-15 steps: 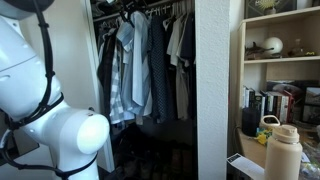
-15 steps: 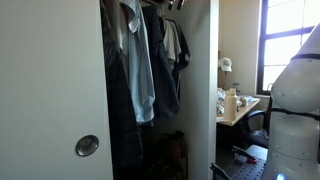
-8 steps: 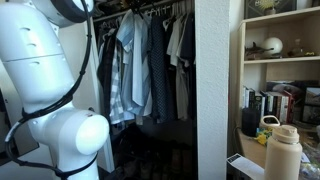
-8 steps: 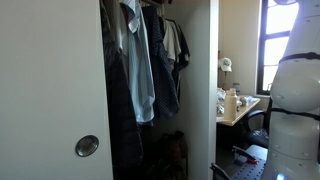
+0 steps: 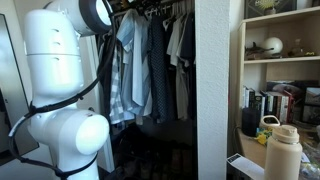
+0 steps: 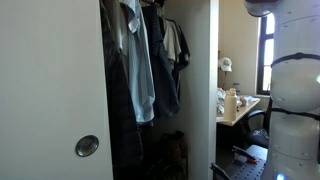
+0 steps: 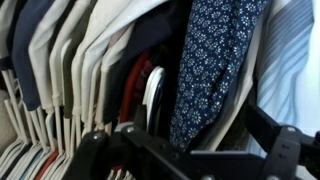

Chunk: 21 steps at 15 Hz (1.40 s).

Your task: Take out a shirt on the hang in the wardrobe and put it back in

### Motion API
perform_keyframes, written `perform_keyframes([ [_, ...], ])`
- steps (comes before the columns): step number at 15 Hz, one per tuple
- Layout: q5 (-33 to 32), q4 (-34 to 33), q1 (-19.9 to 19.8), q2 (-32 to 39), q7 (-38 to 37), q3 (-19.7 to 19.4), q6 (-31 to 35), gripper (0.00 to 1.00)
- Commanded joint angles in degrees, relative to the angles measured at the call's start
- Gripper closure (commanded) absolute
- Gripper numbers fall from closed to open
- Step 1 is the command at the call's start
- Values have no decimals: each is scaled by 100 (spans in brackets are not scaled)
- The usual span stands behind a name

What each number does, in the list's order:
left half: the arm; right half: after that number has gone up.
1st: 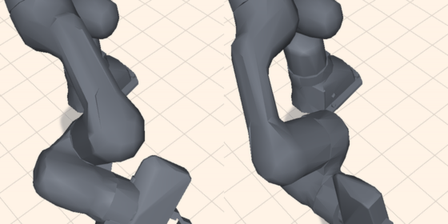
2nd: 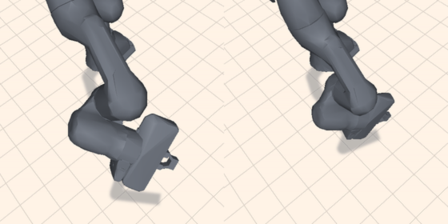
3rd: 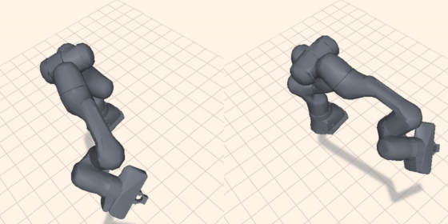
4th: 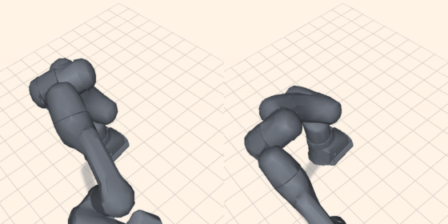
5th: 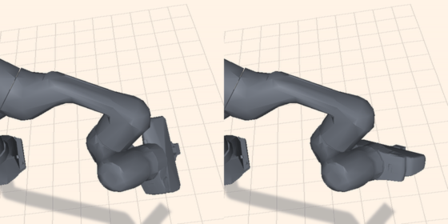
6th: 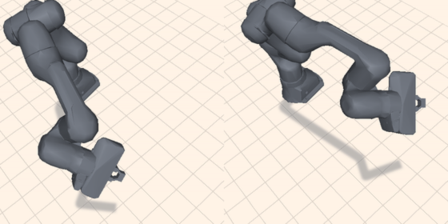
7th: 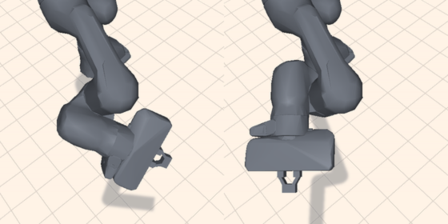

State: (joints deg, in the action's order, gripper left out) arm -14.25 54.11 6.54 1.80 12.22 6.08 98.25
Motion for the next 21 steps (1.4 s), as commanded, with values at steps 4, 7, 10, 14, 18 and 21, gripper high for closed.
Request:
perform_keyframes([
  [4,3,-100,1,46,0,0,-22,0],
  [7,3,-114,0,47,0,0,-32,0],
  [10,4,-114,1,47,0,0,-33,0],
  [14,-40,-174,-2,87,-5,-5,52,0],
  [18,-90,-203,-16,148,1,-20,120,0],
  [21,9,-226,-19,210,-4,-21,249,0],
])
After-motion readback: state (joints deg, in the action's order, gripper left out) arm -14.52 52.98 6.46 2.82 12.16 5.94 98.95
